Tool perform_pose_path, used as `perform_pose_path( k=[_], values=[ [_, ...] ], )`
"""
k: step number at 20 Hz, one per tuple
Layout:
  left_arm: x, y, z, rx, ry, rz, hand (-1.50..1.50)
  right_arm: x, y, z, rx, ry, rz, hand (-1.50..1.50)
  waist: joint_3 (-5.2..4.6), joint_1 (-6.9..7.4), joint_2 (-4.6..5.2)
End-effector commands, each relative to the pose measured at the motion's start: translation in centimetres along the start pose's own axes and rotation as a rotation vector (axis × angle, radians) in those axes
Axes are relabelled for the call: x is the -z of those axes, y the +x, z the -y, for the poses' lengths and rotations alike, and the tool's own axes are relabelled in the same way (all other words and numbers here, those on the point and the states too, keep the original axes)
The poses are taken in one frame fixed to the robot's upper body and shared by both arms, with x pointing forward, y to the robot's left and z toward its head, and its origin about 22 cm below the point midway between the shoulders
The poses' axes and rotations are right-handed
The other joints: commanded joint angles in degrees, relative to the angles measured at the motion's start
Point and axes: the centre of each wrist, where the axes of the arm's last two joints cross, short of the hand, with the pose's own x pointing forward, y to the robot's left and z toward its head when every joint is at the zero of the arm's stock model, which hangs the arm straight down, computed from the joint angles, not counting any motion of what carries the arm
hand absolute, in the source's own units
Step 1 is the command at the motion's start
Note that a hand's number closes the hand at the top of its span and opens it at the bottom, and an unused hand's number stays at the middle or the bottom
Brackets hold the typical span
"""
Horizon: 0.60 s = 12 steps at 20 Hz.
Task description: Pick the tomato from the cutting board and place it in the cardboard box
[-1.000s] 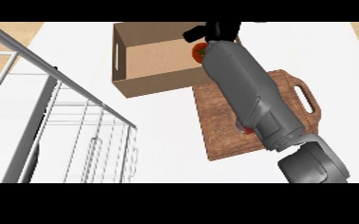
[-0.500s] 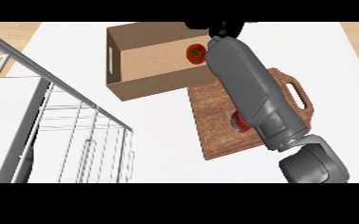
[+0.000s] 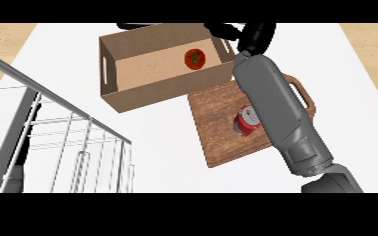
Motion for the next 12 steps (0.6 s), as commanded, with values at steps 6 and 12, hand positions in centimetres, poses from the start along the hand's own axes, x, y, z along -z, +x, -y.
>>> perform_pose_path(
  k=[6, 12],
  values=[
    [-1.3, -0.3, -1.4, 0.005, 0.040, -0.017, 0.00, -1.1, -5.0, 7.8, -0.045, 0.019, -0.004, -1.50, 0.22, -2.77, -1.07],
    [-0.8, -0.9, -0.4, 0.004, 0.046, -0.015, 0.00, -4.0, -6.0, 14.8, -0.087, 0.110, -0.018, -1.50, 0.15, -2.86, -0.64]
  ],
)
